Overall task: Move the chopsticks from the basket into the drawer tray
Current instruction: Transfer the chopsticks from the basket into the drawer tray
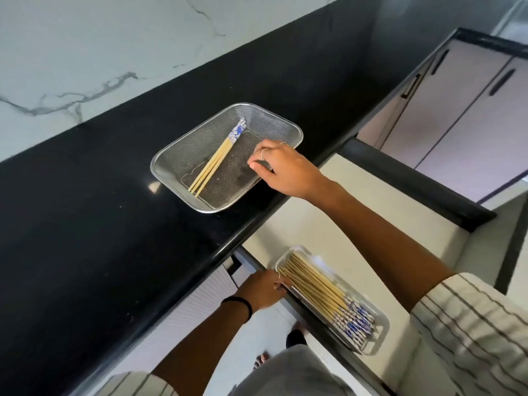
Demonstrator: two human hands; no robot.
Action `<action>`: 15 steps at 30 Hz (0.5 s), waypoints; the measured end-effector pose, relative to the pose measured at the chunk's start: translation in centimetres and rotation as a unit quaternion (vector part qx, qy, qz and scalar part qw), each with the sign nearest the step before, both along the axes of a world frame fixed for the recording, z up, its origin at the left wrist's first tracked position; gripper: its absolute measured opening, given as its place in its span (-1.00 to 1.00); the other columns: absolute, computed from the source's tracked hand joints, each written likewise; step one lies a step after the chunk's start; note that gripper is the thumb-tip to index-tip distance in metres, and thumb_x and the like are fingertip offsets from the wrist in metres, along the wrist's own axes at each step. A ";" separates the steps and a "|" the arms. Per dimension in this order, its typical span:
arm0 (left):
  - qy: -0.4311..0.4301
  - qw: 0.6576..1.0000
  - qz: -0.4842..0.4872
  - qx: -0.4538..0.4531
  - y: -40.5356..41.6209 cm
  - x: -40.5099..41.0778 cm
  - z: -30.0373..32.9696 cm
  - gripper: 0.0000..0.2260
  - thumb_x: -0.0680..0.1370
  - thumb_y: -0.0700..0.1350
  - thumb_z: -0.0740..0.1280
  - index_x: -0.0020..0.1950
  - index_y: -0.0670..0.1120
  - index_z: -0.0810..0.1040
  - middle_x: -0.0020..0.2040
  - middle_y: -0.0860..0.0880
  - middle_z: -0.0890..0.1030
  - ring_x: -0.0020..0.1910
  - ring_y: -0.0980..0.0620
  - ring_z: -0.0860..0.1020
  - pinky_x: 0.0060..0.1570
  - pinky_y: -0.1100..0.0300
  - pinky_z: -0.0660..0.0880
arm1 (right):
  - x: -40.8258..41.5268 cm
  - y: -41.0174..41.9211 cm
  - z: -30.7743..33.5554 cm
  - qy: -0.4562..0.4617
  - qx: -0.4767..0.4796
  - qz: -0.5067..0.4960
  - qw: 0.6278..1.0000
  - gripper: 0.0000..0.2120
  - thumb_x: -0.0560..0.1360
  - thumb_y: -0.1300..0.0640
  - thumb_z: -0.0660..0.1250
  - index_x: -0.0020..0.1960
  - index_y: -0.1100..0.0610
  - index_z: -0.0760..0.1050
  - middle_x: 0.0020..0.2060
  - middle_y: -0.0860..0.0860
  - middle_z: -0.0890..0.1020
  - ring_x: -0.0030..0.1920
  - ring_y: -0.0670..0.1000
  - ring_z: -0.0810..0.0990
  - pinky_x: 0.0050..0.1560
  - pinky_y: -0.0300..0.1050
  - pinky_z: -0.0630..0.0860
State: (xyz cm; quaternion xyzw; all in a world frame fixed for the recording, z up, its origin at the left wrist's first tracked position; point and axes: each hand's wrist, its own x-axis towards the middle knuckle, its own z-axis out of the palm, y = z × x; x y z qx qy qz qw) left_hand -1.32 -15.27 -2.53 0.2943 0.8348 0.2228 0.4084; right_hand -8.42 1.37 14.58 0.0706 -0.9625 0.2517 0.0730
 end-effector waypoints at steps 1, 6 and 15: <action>-0.001 1.000 0.001 0.003 0.0 0.1 0.0 -0.71 0.56 -0.07 0.27 0.28 0.05 0.53 0.23 -0.09 0.60 0.20 -0.02 0.55 0.23 0.19 0.47 | -0.8 -0.1 0.1 0.008 0.016 0.004 1.000 -0.75 0.59 0.10 0.21 0.14 0.15 0.59 0.11 0.04 0.55 0.10 0.03 0.55 0.19 0.01 0.49; -0.007 1.000 0.013 0.015 -0.1 -0.2 0.1 -0.72 0.57 -0.07 0.26 0.27 0.09 0.53 0.20 -0.09 0.60 0.18 -0.04 0.56 0.22 0.11 0.50 | -5.7 -0.6 -0.3 -0.065 0.058 0.037 0.996 -0.66 0.56 0.07 0.26 0.32 0.11 0.47 0.37 0.01 0.42 0.34 0.06 0.43 0.34 0.05 0.40; -0.036 0.998 0.049 0.028 -0.4 -0.1 0.9 -0.76 0.58 -0.09 0.27 0.23 0.06 0.56 0.26 -0.09 0.58 0.25 -0.04 0.53 0.24 0.12 0.48 | -11.8 -2.5 -1.5 -0.134 0.209 0.064 0.967 -0.34 0.53 0.31 0.24 0.53 -0.03 0.10 0.56 0.03 0.07 0.54 0.08 0.10 0.50 0.17 0.14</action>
